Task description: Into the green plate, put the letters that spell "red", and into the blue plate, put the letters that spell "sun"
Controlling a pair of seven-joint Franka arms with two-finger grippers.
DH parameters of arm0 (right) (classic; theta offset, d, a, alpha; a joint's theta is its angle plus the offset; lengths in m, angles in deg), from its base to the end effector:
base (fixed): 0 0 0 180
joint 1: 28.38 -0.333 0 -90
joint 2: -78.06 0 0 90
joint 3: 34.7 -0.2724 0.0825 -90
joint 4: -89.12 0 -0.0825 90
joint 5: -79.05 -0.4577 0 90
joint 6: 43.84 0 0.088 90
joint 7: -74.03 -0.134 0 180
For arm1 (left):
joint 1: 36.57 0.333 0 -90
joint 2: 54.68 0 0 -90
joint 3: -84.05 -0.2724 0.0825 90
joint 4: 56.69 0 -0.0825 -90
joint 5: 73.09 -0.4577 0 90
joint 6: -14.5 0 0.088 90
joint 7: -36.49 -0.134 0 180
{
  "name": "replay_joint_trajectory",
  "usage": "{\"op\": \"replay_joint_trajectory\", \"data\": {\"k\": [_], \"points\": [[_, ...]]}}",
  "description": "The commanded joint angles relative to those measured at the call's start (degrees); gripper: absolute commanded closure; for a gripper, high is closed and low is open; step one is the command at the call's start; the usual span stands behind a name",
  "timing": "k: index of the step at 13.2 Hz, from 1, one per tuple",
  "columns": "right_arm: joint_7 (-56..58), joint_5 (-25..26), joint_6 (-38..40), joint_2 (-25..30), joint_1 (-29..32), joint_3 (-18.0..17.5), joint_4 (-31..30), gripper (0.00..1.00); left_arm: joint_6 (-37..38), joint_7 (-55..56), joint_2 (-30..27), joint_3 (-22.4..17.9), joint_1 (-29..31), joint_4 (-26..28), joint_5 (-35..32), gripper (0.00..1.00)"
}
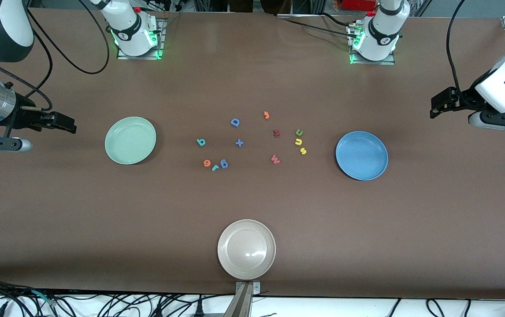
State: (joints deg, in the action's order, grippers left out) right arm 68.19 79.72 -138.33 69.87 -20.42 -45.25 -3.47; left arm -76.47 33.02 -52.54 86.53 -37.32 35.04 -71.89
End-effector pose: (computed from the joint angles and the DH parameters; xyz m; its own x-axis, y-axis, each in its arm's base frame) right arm 0.6576 0.0241 0.4450 0.9926 -0.0551 -0.1081 -0.0558 -0.9984 -0.0036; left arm 0.6348 -0.0383 0.5153 0.9920 -0.1163 -0.0491 -0.1151 -0.9930 0.0255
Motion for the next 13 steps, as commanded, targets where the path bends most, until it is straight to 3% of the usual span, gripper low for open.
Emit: {"op": "replay_joint_trajectory", "data": {"k": [1,13], "points": [[-0.31,-0.22,0.72,0.46,0.12,-0.26,0.04,0.0,0.09,0.48,-0.39,-0.11,-0.04,0.2,-0.23,0.0],[-0.48,-0.22,0.72,0.46,0.04,-0.26,0.13,0.0,1.22,0.22,-0.3,-0.11,-0.04,0.37,-0.23,0.0]]}}
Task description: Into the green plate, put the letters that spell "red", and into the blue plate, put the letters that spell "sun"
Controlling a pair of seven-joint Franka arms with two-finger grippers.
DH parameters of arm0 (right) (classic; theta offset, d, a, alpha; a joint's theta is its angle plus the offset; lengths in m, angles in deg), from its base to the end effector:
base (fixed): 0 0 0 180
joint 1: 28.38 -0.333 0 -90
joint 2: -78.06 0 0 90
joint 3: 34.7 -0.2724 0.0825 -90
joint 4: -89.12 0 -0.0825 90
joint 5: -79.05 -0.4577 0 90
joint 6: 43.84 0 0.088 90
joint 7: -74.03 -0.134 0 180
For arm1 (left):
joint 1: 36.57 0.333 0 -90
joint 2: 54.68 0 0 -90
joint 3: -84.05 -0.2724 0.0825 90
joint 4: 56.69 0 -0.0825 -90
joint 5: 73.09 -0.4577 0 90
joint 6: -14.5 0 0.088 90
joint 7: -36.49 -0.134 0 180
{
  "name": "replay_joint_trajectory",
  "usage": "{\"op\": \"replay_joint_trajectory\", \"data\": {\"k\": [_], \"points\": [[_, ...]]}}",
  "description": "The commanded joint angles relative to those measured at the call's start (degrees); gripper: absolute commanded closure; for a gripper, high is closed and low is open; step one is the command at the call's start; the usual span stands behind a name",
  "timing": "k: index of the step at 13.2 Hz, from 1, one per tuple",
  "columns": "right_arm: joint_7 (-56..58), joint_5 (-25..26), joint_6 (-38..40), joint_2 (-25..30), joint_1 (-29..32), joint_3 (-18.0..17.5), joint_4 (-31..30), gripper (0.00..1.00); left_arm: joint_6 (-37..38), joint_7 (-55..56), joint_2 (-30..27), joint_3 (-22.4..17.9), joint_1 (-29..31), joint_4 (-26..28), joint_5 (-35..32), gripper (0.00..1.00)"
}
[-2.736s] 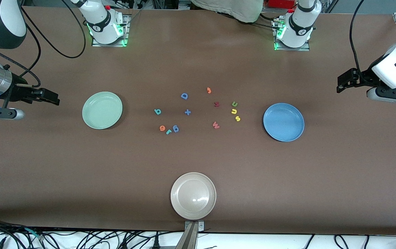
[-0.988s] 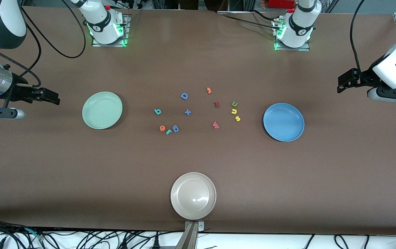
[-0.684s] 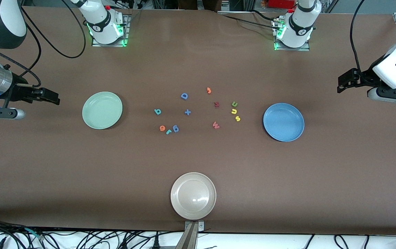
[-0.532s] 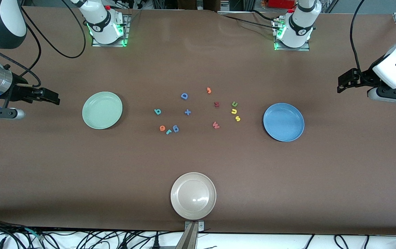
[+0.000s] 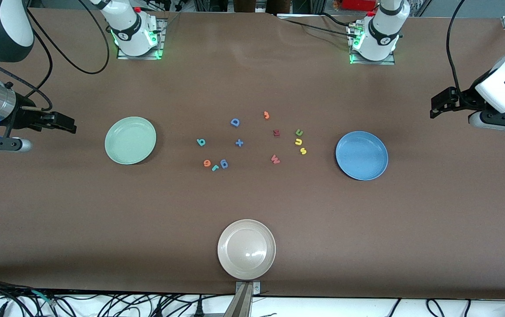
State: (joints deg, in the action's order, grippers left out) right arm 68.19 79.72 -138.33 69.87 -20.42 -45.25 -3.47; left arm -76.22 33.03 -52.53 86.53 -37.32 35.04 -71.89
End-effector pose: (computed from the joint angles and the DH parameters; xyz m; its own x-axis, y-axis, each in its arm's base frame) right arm 0.6576 0.0241 0.4450 0.9926 -0.0551 -0.1081 -0.0558 -0.9984 -0.0036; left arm 0.6342 -0.0383 0.5149 0.9918 -0.1162 -0.0536 -0.1150 -0.9930 0.0258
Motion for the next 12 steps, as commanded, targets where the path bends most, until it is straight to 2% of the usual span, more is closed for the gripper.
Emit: {"op": "replay_joint_trajectory", "data": {"k": [1,4,6,8,12], "points": [[-0.49,-0.22,0.71,0.46,0.04,-0.26,0.13,0.0,1.42,0.2,-0.22,-0.11,-0.04,0.46,-0.23,0.0],[-0.49,-0.22,0.71,0.46,0.04,-0.26,0.13,0.0,0.81,0.55,2.41,-0.11,-0.13,0.46,3.1,0.0],[-0.49,-0.22,0.71,0.46,0.04,-0.26,0.04,0.0,-0.59,0.56,7.75,0.07,-1.18,0.29,3.47,0.0],[-0.57,-0.22,0.71,0.46,0.04,-0.26,0.04,0.0,-2.26,0.56,12.51,0.16,-4.33,0.29,5.04,0.0],[-0.57,-0.22,0.71,0.37,-0.05,-0.26,0.04,0.0,-7.44,2.56,17.44,0.42,-10.22,1.25,6.19,0.0]]}}
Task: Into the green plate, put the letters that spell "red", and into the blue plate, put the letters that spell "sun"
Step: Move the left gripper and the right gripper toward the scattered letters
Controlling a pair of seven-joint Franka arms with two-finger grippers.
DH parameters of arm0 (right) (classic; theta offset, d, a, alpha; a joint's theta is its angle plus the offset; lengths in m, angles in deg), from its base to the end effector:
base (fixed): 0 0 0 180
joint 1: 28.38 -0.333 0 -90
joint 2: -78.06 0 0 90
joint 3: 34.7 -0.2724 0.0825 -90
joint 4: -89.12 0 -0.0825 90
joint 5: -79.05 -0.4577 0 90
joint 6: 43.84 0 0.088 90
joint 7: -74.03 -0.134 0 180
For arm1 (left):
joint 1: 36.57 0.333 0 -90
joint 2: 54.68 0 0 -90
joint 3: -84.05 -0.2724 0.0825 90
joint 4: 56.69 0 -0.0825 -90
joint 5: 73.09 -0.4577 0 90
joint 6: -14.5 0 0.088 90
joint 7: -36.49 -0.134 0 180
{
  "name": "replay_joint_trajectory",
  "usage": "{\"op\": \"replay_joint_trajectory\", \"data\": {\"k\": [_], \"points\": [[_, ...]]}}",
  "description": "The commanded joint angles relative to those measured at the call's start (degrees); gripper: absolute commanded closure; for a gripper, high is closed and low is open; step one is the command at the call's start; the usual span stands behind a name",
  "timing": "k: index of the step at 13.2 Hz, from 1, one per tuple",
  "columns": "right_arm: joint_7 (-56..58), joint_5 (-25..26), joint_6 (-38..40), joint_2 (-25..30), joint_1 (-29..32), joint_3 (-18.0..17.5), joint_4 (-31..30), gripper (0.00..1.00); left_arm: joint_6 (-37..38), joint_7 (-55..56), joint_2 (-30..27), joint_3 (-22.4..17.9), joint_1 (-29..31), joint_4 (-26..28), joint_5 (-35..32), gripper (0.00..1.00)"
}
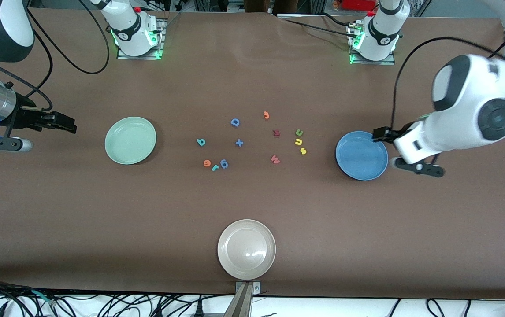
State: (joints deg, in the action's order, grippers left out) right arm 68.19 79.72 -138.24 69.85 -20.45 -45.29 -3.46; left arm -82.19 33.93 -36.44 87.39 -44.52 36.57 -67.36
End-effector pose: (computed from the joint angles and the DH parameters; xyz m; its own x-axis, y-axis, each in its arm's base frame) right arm 0.6574 0.0249 0.4447 0.9925 -0.0538 -0.1098 -0.0546 -0.9985 -0.0036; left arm 0.6558 -0.1416 0.3240 0.9420 -0.2233 -0.2506 -0.1980 -0.9725 0.1224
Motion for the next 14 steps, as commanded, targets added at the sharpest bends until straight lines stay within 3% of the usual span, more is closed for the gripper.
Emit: {"op": "replay_joint_trajectory", "data": {"k": [1,4,9,14], "points": [[-0.66,-0.22,0.63,-0.31,-0.11,-0.22,0.03,0.0,-2.18,4.46,2.48,-0.44,-4.78,-0.28,1.74,0.0],[-4.23,-0.66,-0.51,-1.98,-3.71,-0.22,0.21,0.0,-5.86,11.59,4.51,-0.44,-10.23,0.59,1.74,0.0],[-19.7,-0.84,-4.81,-6.63,-12.66,-0.22,0.21,0.01,-21.94,15.12,0.74,2.81,-11.38,16.31,1.74,0.0],[-22.02,-0.31,-12.81,-14.28,-22.34,-0.22,-0.41,0.01,-40.81,15.83,0.91,5.97,-12.09,28.87,1.56,0.0]]}}
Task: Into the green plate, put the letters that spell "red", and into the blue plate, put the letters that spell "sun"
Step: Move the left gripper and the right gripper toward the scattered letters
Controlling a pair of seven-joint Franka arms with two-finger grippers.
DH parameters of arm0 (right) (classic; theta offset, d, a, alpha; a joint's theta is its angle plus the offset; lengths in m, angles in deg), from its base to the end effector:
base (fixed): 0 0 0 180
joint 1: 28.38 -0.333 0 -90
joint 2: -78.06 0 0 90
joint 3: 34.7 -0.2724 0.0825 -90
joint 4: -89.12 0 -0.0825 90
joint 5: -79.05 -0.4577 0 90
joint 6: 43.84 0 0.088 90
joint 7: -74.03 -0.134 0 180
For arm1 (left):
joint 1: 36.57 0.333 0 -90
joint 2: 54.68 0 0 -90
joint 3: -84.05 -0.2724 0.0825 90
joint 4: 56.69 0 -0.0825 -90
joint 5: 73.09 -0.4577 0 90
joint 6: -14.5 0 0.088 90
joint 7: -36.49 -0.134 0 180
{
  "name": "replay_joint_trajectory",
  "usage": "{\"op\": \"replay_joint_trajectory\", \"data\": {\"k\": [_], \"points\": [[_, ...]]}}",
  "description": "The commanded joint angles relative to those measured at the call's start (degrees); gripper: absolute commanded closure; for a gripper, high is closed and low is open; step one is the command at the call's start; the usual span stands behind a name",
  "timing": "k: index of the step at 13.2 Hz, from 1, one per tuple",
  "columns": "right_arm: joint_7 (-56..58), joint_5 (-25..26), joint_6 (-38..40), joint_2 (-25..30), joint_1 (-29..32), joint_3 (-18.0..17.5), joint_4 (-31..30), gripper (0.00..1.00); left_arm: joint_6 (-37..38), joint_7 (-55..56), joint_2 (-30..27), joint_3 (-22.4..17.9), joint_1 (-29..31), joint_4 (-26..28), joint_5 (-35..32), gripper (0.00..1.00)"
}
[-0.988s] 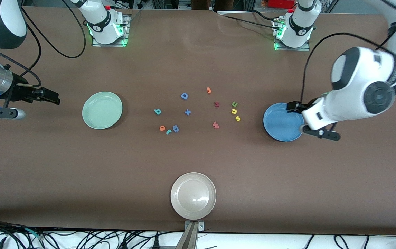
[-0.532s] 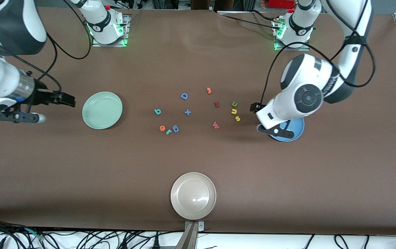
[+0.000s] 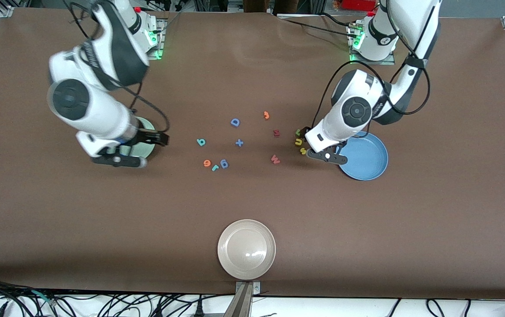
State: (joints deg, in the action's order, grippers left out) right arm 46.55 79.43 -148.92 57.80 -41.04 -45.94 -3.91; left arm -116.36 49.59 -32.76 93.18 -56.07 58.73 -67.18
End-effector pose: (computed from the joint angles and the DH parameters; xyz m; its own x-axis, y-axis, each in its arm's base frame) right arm 0.6365 0.2737 0.3139 0.9865 -0.0674 -0.1492 -0.0669 -0.9977 0.0084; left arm 0.5420 -0.3064 0.1347 0.9706 -0.1950 -0.1409 -0.1820 -0.9782 0.0996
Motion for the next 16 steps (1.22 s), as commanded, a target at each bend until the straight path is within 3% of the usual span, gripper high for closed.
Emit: {"op": "replay_joint_trajectory", "data": {"k": [1,4,6,10,16], "points": [[0.41,0.06,-3.01,-3.36,-2.63,0.44,-0.39,0.01,-11.13,0.78,-2.5,0.18,-1.41,9.09,1.48,0.0],[5.41,0.06,-10.98,-3.2,-3.87,0.44,-8.35,0.01,-14.6,8.24,-1.53,0.44,-5.18,11.4,0.87,0.01],[6.21,0.06,-20.29,-2.24,-3.96,-0.52,-16.09,0.01,-16.78,8.78,-1.0,0.44,-5.9,12.36,0.77,0.01],[11.47,0.06,-32.27,-2.67,-3.87,-1.76,-25.34,0.01,-21.97,10.8,0.75,0.44,-7.66,14.57,0.77,0.05],[13.95,0.15,-38.25,-3.2,-4.39,-4.31,-29.75,0.01,-25.06,10.81,3.39,0.35,-9.06,14.74,0.77,0.15]]}}
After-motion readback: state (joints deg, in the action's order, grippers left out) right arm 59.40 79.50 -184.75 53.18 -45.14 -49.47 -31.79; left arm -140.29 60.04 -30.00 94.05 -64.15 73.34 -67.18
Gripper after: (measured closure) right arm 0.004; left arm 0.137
